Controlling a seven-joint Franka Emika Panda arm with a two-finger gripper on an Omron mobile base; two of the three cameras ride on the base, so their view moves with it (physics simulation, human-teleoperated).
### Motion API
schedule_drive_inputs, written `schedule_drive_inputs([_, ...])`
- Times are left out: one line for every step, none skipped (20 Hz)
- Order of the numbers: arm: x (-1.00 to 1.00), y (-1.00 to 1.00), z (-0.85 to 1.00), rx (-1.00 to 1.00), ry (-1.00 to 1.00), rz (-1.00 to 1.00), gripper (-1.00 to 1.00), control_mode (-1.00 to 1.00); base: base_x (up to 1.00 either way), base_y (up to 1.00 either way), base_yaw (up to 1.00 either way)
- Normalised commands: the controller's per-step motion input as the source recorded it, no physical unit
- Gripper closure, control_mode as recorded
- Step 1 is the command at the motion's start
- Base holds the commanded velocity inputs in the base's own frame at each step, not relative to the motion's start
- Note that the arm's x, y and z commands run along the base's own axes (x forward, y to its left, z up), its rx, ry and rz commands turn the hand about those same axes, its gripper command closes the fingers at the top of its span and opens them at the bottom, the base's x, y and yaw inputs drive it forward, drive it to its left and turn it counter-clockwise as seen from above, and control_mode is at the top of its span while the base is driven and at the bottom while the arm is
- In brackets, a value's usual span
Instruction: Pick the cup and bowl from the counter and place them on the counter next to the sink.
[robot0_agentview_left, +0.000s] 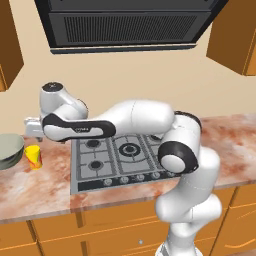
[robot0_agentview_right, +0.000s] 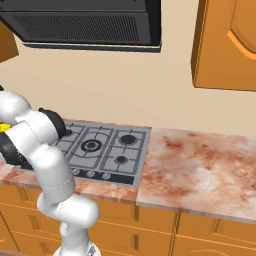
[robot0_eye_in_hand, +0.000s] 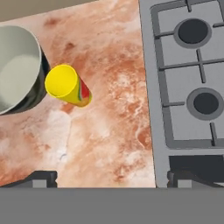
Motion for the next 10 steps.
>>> schedule_drive_inputs([0.29, 0.0, -0.04, 0.0, 0.0, 0.0, -1.0, -1.0, 0.0, 0.0, 0.0])
schedule_drive_inputs([0.3, 0.0, -0.09, 0.0, 0.0, 0.0, -1.0, -1.0, 0.0, 0.0, 0.0])
schedule_drive_inputs([0.34, 0.0, -0.13, 0.0, 0.0, 0.0, -1.0, -1.0, 0.0, 0.0, 0.0])
schedule_drive_inputs([0.38, 0.0, -0.15, 0.0, 0.0, 0.0, -1.0, -1.0, 0.0, 0.0, 0.0])
schedule_drive_inputs([0.36, 0.04, -0.16, 0.0, 0.0, 0.0, -1.0, -1.0, 0.0, 0.0, 0.0])
schedule_drive_inputs([0.39, 0.09, -0.21, 0.0, 0.0, 0.0, -1.0, -1.0, 0.0, 0.0, 0.0])
schedule_drive_inputs([0.4, 0.12, -0.23, 0.0, 0.0, 0.0, -1.0, -1.0, 0.0, 0.0, 0.0])
schedule_drive_inputs([0.46, 0.15, -0.27, 0.0, 0.0, 0.0, -1.0, -1.0, 0.0, 0.0, 0.0])
schedule_drive_inputs([0.46, 0.16, -0.27, 0.0, 0.0, 0.0, -1.0, -1.0, 0.0, 0.0, 0.0])
schedule_drive_inputs([0.46, 0.17, -0.26, 0.0, 0.0, 0.0, -1.0, -1.0, 0.0, 0.0, 0.0])
